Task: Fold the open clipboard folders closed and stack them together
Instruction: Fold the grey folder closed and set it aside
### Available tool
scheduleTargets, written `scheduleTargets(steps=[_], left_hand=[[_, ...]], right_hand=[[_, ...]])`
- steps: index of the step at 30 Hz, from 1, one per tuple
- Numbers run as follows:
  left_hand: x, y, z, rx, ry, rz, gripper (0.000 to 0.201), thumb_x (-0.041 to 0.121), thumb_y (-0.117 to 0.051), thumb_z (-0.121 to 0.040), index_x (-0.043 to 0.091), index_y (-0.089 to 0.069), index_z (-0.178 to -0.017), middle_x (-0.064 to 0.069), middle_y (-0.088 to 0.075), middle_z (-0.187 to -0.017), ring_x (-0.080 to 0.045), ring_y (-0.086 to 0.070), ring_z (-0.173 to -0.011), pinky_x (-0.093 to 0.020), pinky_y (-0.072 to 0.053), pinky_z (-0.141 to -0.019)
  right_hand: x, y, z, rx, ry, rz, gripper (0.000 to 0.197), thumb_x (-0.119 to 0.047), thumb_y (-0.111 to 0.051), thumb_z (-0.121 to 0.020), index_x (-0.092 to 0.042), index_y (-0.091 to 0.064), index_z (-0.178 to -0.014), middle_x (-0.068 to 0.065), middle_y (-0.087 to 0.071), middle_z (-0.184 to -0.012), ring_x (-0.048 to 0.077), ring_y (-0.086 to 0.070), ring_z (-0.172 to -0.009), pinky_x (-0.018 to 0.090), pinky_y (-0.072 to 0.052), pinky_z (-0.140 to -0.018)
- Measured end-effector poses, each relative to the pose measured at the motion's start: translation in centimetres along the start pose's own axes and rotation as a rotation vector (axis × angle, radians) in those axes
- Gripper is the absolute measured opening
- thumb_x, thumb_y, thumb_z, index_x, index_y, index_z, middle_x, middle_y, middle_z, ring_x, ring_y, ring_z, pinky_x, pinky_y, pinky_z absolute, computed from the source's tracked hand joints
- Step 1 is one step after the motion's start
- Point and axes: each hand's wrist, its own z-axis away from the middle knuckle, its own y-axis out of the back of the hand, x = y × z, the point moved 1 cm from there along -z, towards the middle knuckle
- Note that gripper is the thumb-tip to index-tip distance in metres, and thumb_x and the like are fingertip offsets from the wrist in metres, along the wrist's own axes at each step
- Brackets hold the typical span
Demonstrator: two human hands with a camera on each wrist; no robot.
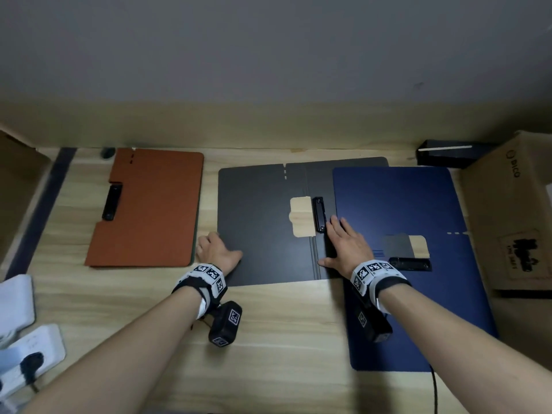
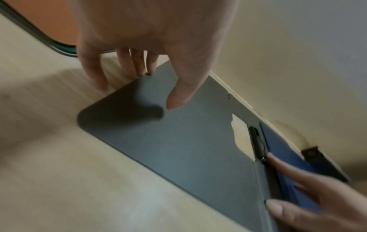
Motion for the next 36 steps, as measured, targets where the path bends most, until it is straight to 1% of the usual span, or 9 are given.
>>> scheduleTargets(steps=[4, 7, 10, 12, 15, 20, 25, 31, 36], left_hand=[[0.4, 1.8, -0.6, -0.159, 0.087, 0.114, 0.077, 0.019, -0.076, -0.073, 0.009, -0.036, -0.138, -0.015, -0.039, -0.138, -0.034, -0.041, -0.129, -0.038, -0.040, -0.102], [-0.9, 2.8, -1.2, -0.279, 0.147, 0.348, 0.066, 0.003, -0.073, -0.077, 0.005, -0.039, -0.133, -0.012, -0.055, -0.108, -0.028, -0.059, -0.090, -0.035, -0.051, -0.077], [-1.4, 3.3, -0.2, -0.294, 0.145, 0.532, 0.018, -0.006, -0.067, -0.083, 0.005, -0.055, -0.090, -0.010, -0.060, -0.083, -0.022, -0.058, -0.069, -0.025, -0.049, -0.055], [-1.1, 3.4, 0.4, -0.243, 0.094, 0.582, 0.026, -0.010, -0.067, -0.083, 0.013, -0.055, -0.078, -0.011, -0.065, -0.086, -0.026, -0.064, -0.080, -0.026, -0.055, -0.062], [-0.6, 4.7, 0.5, -0.180, 0.023, 0.562, 0.022, -0.005, -0.072, -0.081, 0.010, -0.059, -0.090, -0.014, -0.069, -0.099, -0.028, -0.068, -0.093, -0.040, -0.056, -0.088], [-1.5, 9.6, -0.3, -0.045, -0.062, 0.440, 0.023, 0.006, -0.077, -0.080, 0.015, -0.056, -0.082, -0.009, -0.066, -0.092, -0.026, -0.065, -0.083, -0.039, -0.054, -0.076], [-3.6, 15.7, -0.4, 0.064, -0.090, 0.293, 0.035, 0.007, -0.077, -0.081, 0.020, -0.046, -0.071, -0.010, -0.057, -0.096, -0.024, -0.056, -0.092, -0.039, -0.050, -0.091], [-2.9, 20.4, 0.7, 0.098, -0.215, 0.098, 0.022, 0.017, -0.077, -0.081, 0.015, -0.056, -0.088, 0.003, -0.053, -0.077, -0.025, -0.057, -0.086, -0.028, -0.041, -0.071], [-0.4, 22.1, 3.2, 0.086, -0.380, -0.062, 0.014, 0.018, -0.070, -0.081, 0.021, -0.058, -0.087, 0.006, -0.060, -0.079, -0.023, -0.060, -0.084, -0.030, -0.047, -0.069]], right_hand=[[0.0, 0.4, -0.3, -0.030, -0.011, 0.022, 0.103, -0.054, -0.067, -0.083, -0.016, -0.004, -0.156, 0.001, 0.005, -0.166, 0.023, 0.003, -0.153, 0.046, -0.020, -0.122], [-0.1, 0.4, -0.4, -0.048, -0.030, 0.004, 0.104, -0.050, -0.069, -0.083, -0.017, -0.003, -0.156, -0.001, 0.006, -0.166, 0.021, 0.004, -0.153, 0.046, -0.020, -0.121], [-0.2, 0.3, -0.2, -0.056, -0.042, 0.006, 0.104, -0.048, -0.069, -0.084, -0.016, -0.002, -0.156, 0.000, 0.008, -0.165, 0.022, 0.005, -0.152, 0.047, -0.021, -0.121], [-0.1, 0.1, -0.1, -0.064, -0.036, 0.022, 0.104, -0.049, -0.067, -0.085, -0.016, 0.000, -0.157, 0.000, 0.010, -0.165, 0.022, 0.006, -0.152, 0.046, -0.020, -0.121], [0.2, 0.1, 0.0, -0.068, -0.017, 0.033, 0.106, -0.057, -0.065, -0.083, -0.018, 0.002, -0.157, -0.001, 0.012, -0.165, 0.021, 0.006, -0.152, 0.046, -0.020, -0.122], [0.4, 0.1, 0.4, -0.088, 0.001, 0.079, 0.105, -0.062, -0.060, -0.083, -0.020, 0.002, -0.156, -0.004, 0.011, -0.165, 0.019, 0.004, -0.152, 0.047, -0.019, -0.121], [-0.4, 0.8, 0.2, -0.087, -0.007, 0.079, 0.098, -0.061, -0.057, -0.086, -0.021, -0.002, -0.157, -0.006, 0.007, -0.165, 0.021, 0.000, -0.153, 0.048, -0.021, -0.120], [-4.2, 1.5, -0.7, -0.074, 0.082, 0.144, 0.089, -0.061, -0.051, -0.089, -0.019, -0.011, -0.156, -0.002, 0.001, -0.166, 0.023, -0.001, -0.153, 0.045, -0.015, -0.122], [-9.3, -0.8, -1.0, -0.141, 0.207, 0.045, 0.079, -0.054, -0.049, -0.093, -0.019, -0.015, -0.155, 0.001, 0.001, -0.166, 0.024, -0.003, -0.152, 0.041, -0.019, -0.122]])
